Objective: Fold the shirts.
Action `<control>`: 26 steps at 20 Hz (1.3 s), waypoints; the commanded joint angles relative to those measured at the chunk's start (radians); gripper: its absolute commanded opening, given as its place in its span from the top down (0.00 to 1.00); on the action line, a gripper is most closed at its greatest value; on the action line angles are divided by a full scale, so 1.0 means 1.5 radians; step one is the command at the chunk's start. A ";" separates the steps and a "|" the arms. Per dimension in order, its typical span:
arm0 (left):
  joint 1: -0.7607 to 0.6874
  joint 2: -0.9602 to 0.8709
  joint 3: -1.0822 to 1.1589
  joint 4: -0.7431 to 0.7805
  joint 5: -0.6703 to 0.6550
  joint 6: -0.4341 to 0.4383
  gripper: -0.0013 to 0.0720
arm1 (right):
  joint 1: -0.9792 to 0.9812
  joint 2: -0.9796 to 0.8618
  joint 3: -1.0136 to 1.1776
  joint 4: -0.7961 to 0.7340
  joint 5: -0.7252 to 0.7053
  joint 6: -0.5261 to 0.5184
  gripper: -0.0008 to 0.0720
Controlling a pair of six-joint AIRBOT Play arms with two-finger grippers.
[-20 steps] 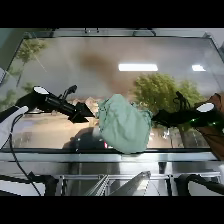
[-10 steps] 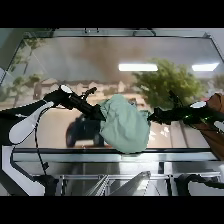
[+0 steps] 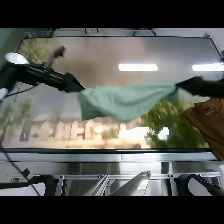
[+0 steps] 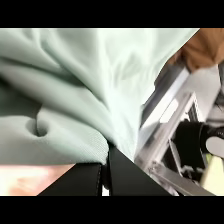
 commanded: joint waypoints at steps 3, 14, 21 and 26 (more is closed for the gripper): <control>0.138 0.264 0.005 -0.002 -0.008 -0.007 0.97 | -0.096 0.272 0.052 0.130 -0.003 -0.027 0.96; 0.138 0.371 0.000 0.001 -0.043 -0.006 0.96 | -0.098 0.365 0.014 0.109 0.050 -0.007 0.96; 0.031 0.060 -0.051 0.001 0.062 0.120 0.85 | -0.096 0.151 -0.195 0.110 0.032 -0.097 0.96; 0.045 -0.146 0.114 -0.001 -0.008 0.032 0.01 | -0.107 -0.018 -0.213 0.109 -0.037 -0.132 0.26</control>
